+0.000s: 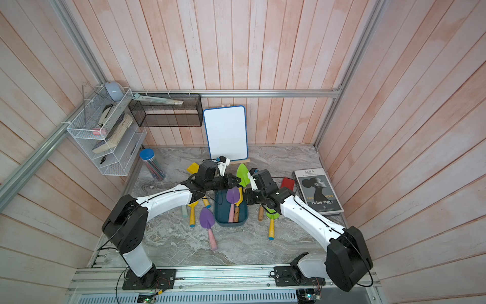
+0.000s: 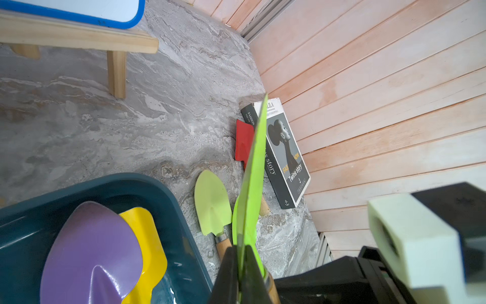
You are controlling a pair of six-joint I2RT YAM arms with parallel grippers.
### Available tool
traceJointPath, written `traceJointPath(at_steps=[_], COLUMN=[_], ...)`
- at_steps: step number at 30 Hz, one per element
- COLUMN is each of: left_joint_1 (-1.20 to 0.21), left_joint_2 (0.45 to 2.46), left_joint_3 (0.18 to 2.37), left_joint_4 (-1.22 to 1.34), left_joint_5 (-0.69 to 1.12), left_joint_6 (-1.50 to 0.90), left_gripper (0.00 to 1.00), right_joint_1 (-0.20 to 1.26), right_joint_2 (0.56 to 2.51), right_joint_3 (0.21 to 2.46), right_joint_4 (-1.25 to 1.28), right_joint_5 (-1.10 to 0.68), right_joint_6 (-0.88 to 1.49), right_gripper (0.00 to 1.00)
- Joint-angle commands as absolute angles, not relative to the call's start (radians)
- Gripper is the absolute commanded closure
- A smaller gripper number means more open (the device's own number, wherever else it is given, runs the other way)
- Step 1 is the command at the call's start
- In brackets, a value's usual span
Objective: Put the shovel into the storage box
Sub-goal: Place the shovel in the storage box.
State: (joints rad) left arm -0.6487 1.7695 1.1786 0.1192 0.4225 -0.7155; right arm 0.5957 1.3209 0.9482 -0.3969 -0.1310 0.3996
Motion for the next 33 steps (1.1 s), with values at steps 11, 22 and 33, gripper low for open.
traceJointPath(at_steps=[11,22,33], left_joint_1=[-0.638,-0.578,-0.571], left_joint_2=[1.77,1.717,1.771], left_joint_3=[1.192,1.2,1.167], left_joint_4=[0.055,-0.111,-0.158], left_joint_5=[0.383,0.374,0.42], left_joint_6=[-0.668,-0.552,-0.532], left_gripper=[1.0,1.0,1.0], right_joint_1=[0.6,0.599,0.599], right_joint_2=[1.287,1.203,1.198], right_joint_3=[0.986,0.946,0.926], right_joint_4=[-0.401,-0.428,-0.426], right_joint_5=[-0.116,-0.095,-0.097], right_joint_6=[0.411,0.423,0.427], right_gripper=[0.56,0.49,0.5])
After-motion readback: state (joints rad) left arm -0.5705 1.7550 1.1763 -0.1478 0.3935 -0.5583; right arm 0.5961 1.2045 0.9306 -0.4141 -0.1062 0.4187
